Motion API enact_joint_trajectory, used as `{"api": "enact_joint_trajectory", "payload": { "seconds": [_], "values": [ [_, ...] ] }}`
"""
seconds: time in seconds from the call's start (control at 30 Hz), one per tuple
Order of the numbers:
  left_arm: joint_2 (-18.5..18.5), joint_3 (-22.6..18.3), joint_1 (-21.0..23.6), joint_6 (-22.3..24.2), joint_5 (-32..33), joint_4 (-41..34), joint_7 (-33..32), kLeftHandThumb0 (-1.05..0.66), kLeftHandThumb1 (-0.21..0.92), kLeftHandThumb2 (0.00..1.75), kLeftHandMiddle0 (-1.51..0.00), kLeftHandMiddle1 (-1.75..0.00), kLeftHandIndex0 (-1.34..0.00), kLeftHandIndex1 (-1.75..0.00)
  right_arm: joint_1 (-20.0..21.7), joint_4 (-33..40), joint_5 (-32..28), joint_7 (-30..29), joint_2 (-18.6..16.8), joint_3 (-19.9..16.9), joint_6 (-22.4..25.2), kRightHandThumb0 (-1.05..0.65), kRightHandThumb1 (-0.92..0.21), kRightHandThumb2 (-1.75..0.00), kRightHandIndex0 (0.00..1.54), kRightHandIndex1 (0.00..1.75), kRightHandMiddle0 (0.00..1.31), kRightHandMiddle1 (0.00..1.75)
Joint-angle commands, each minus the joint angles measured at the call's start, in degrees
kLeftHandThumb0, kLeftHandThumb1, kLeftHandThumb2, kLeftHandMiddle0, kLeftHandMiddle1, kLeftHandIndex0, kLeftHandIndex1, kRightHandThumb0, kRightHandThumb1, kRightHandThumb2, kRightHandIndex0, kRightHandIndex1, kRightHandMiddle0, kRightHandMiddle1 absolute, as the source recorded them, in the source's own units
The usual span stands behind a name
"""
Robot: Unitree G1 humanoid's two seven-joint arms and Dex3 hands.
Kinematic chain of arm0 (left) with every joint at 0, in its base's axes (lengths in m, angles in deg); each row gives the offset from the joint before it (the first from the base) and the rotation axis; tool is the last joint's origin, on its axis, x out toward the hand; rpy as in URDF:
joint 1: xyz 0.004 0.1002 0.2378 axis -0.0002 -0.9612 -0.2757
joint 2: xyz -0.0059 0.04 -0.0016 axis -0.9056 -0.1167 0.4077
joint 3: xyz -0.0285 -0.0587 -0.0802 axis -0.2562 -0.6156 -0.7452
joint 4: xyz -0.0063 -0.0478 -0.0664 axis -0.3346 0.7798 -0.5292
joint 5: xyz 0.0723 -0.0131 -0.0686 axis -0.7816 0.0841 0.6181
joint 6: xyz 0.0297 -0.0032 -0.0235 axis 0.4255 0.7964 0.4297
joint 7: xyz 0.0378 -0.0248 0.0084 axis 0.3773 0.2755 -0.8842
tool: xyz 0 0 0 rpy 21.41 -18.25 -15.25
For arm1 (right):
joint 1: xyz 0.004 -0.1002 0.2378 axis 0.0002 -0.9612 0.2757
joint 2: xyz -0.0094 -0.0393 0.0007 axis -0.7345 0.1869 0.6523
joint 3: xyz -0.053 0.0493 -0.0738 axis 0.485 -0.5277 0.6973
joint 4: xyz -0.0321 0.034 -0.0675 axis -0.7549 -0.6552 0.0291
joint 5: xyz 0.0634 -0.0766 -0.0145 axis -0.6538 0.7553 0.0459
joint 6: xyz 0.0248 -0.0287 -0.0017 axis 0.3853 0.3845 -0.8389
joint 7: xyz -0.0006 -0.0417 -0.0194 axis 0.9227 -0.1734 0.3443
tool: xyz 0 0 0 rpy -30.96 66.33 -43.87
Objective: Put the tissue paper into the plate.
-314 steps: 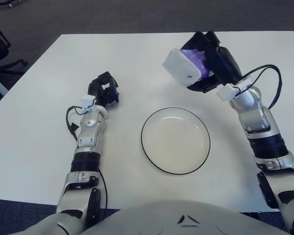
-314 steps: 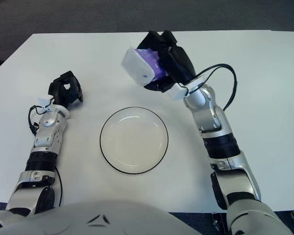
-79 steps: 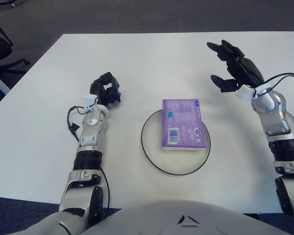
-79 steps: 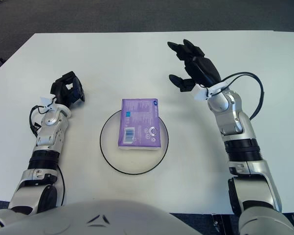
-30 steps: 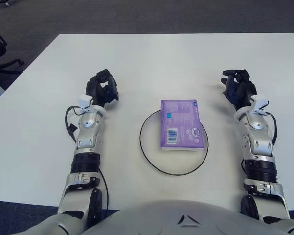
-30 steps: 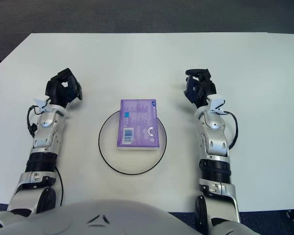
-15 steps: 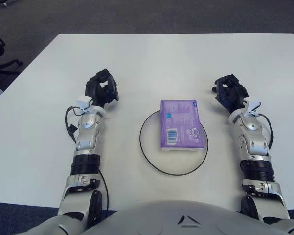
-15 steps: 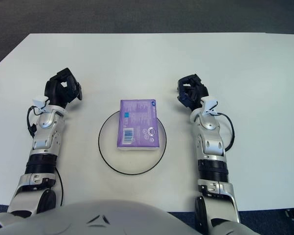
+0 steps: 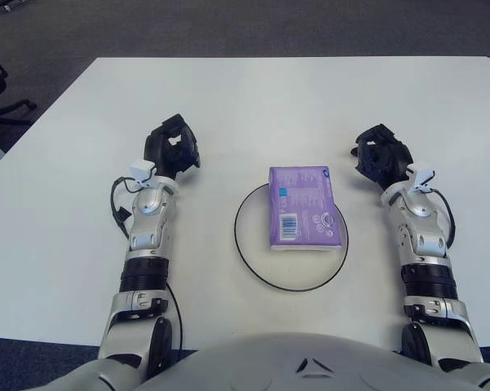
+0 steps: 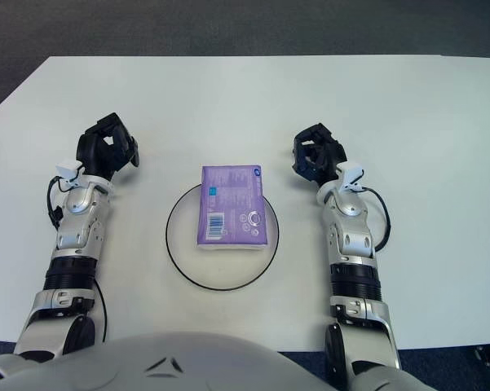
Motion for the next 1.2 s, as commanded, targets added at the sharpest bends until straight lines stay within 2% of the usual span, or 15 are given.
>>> {"api": "enact_joint_trajectory", "payload": {
  "seconds": [0.0, 0.27, 0.73, 0.83, 1.17],
  "values": [
    [2.3, 0.32, -7.2, 1.05, -0.15, 3.16, -0.81, -0.41, 0.71, 0.93, -1.33, -1.75, -1.0, -1.75, -5.96, -3.82, 0.1, 0.34, -2.73, 1.25, 0.08, -0.41, -0.55, -1.02, 0.93, 1.75, 0.44, 1.75],
    [2.23, 0.38, -7.05, 1.29, -1.14, 4.0, -2.05, -0.41, 0.71, 0.92, -1.34, -1.75, -1.0, -1.75, -6.98, -2.62, 1.88, -1.43, -2.65, 2.35, 0.43, -0.43, -0.49, -1.09, 1.02, 1.75, 0.48, 1.75],
    [1.84, 0.48, -6.54, 2.13, -1.4, 6.24, -2.48, -0.42, 0.72, 0.91, -1.33, -1.75, -0.99, -1.75, -6.87, -5.86, 4.28, -4.83, -2.21, 2.88, -0.04, -0.45, -0.41, -1.2, 1.11, 1.75, 0.54, 1.75],
    [1.9, 0.31, -6.36, 2.81, -1.16, 6.6, -2.58, -0.42, 0.72, 0.91, -1.32, -1.75, -0.99, -1.75, -7.16, -6.21, 4.22, -5.6, -2.62, 2.78, -1.53, -0.45, -0.4, -1.21, 1.13, 1.75, 0.55, 1.75],
    [1.84, -0.14, -5.85, 4.17, -0.71, 7.61, -2.42, -0.42, 0.73, 0.91, -1.32, -1.75, -0.98, -1.75, -7.07, -11.07, 3.03, -6.11, -3.92, 1.94, -10.75, -0.46, -0.39, -1.22, 1.22, 1.75, 0.56, 1.75]
  ]
}}
